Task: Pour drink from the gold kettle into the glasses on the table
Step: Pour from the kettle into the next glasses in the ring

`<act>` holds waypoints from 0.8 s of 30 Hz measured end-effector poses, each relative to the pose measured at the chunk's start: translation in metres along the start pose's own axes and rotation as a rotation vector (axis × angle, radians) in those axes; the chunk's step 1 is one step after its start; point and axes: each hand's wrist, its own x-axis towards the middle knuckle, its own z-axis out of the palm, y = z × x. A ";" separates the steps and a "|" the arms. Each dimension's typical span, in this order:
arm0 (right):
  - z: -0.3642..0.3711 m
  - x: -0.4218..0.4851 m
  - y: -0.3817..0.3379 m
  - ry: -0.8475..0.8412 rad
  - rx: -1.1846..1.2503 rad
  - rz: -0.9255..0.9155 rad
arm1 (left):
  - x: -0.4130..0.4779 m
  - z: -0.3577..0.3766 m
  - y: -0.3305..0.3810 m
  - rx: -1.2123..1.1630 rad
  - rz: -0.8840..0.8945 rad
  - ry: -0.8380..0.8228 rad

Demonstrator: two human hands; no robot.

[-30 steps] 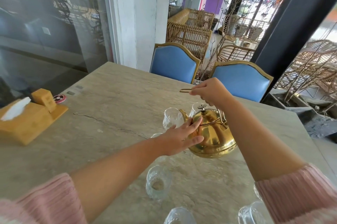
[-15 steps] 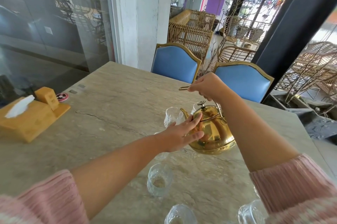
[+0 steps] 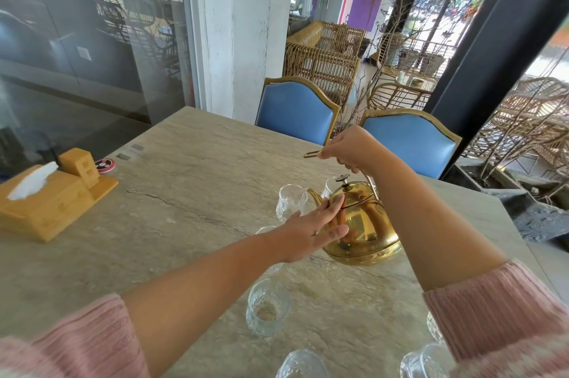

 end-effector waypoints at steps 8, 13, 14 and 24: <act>-0.003 0.002 -0.003 -0.010 -0.025 -0.013 | 0.001 -0.001 0.001 -0.004 0.010 0.004; -0.005 0.002 -0.004 -0.007 -0.032 -0.021 | 0.003 -0.002 0.000 -0.010 0.027 0.012; -0.005 0.002 -0.005 -0.005 -0.034 -0.021 | 0.002 -0.002 0.000 -0.015 0.029 0.014; -0.006 0.001 -0.005 -0.015 -0.051 -0.021 | -0.002 -0.003 0.006 -0.015 0.029 0.011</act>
